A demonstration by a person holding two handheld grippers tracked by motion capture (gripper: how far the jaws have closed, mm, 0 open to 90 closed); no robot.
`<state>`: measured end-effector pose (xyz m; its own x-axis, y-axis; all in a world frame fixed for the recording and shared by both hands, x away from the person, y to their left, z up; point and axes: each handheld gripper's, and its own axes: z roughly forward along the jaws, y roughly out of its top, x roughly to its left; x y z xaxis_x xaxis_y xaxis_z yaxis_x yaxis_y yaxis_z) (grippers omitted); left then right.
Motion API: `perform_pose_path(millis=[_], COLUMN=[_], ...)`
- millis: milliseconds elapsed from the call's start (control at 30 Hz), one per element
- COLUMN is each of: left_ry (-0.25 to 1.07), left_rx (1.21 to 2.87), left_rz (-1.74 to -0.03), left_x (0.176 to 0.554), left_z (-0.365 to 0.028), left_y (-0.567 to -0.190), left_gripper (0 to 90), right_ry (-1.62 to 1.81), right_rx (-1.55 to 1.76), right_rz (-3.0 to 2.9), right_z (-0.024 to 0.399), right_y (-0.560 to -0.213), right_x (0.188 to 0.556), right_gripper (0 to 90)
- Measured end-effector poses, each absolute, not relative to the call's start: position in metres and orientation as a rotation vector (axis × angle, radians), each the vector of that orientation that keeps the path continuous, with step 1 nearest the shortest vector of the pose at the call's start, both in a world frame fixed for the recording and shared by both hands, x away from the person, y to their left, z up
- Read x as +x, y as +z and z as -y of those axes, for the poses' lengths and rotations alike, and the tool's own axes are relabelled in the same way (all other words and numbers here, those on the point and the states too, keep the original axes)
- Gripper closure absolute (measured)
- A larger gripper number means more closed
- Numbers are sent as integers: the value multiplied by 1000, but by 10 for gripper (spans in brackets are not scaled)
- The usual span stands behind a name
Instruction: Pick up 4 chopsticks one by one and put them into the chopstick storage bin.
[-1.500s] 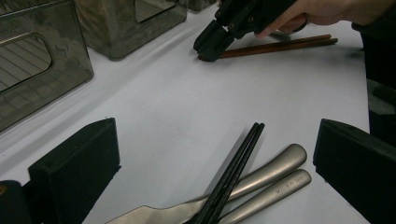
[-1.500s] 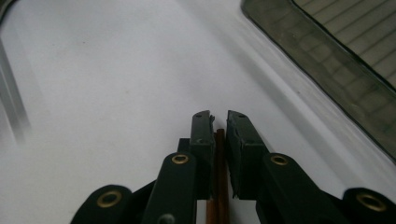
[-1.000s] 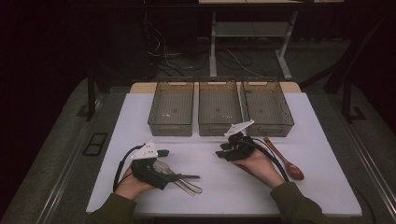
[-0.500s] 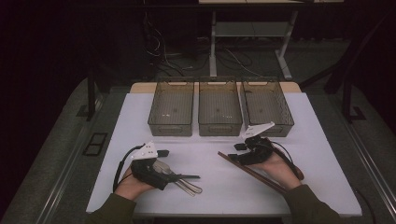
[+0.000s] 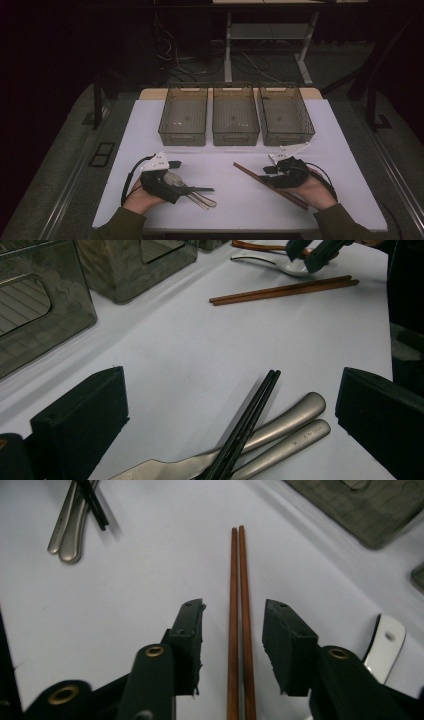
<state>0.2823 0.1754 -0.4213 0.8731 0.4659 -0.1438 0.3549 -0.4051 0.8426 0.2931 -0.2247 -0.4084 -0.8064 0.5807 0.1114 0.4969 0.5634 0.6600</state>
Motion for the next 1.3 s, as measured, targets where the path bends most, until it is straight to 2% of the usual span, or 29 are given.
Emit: perform_pose_path(millis=[533, 1300], left_ry=[139, 138], left_rx=[2032, 2042], left_rz=[-603, -594], left_x=[282, 282], left_z=[-175, -173], left_y=[-422, -422], left_gripper=[0, 0], right_ry=[1033, 901], right_rx=[951, 915], right_rz=[-2664, -2708], right_z=[254, 251], right_y=[-418, -430], right_x=[263, 262], right_gripper=[767, 782])
